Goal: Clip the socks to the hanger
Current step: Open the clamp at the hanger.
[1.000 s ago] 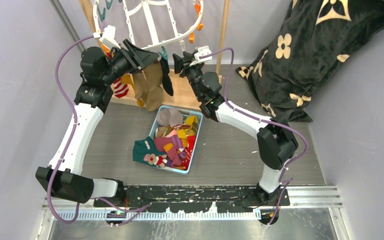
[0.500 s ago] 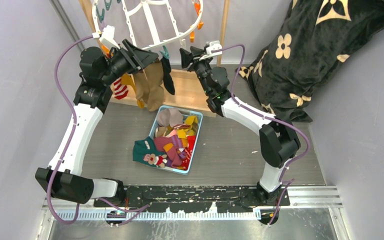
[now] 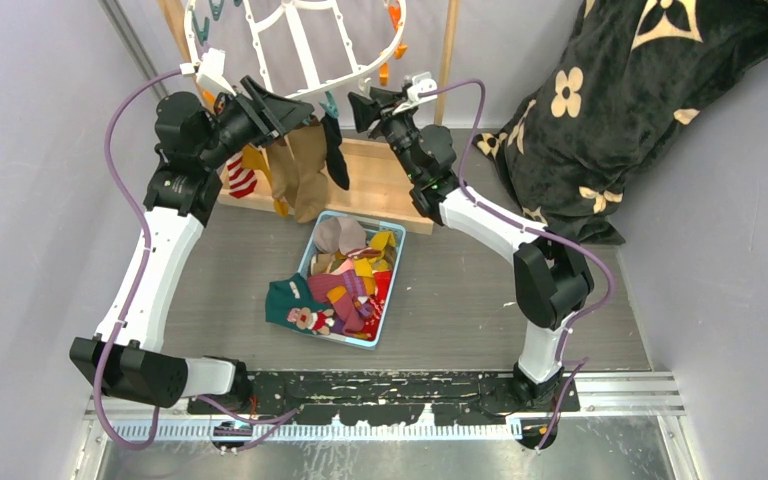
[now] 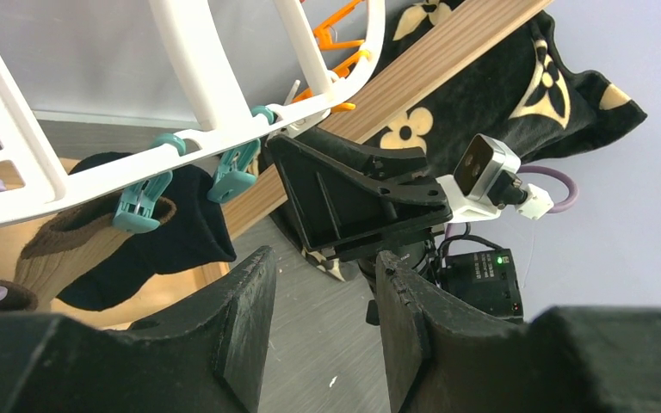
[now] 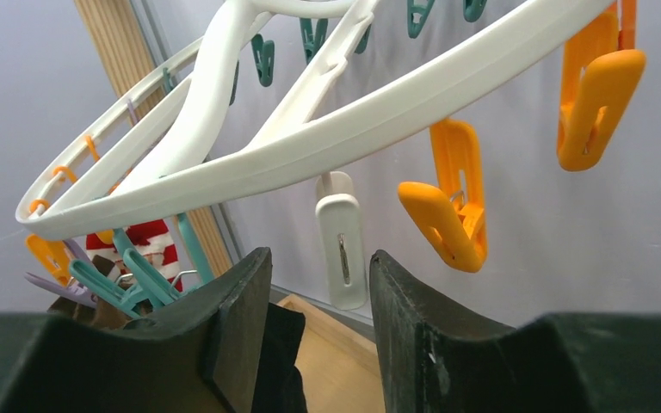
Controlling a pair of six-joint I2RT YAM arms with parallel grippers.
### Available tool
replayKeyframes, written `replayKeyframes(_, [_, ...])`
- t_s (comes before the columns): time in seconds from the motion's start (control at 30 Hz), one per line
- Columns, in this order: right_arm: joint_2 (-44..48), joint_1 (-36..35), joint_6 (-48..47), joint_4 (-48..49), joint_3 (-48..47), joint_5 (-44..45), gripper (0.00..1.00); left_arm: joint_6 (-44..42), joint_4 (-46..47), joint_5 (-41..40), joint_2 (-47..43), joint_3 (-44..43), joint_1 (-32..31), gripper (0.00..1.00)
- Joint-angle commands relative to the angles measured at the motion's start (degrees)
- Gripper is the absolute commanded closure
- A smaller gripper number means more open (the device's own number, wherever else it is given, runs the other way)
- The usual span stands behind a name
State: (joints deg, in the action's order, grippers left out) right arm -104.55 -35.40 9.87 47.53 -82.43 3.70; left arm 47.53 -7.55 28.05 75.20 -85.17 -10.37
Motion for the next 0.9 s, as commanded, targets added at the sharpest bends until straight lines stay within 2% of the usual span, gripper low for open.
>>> replayKeyframes(0.0, [-0.12,0.33,-0.28,2.9,-1.92,-1.65,0.52,-0.18,1.49,-0.02,-1.99,-2.73,0.44,0.53])
replayKeyframes(0.13, [0.0,0.42,-0.31,3.66,-1.48,-2.49,0.67,0.1,1.42,0.14,-2.22,-2.64,0.39,0.53])
replayKeyframes(0.57, [3.26,0.5,0.94,4.99,1.32,-5.02,0.84,0.33,0.8,0.48,-2.44,-2.46,0.41,0.53])
replayKeyframes(0.7, [4.24,0.51,2.16,4.34,2.12,-4.87,0.84,0.88,0.76,0.85,-2.62,-2.53,0.46,0.53])
replayKeyframes(0.77, [4.2,0.5,2.22,4.67,2.54,-4.0,0.67,0.99,0.62,0.86,-2.84,-2.63,0.45,0.53])
replayKeyframes(0.87, [3.52,0.5,1.88,5.04,2.42,-1.56,0.61,0.99,0.43,0.73,-2.98,-2.64,0.51,0.53])
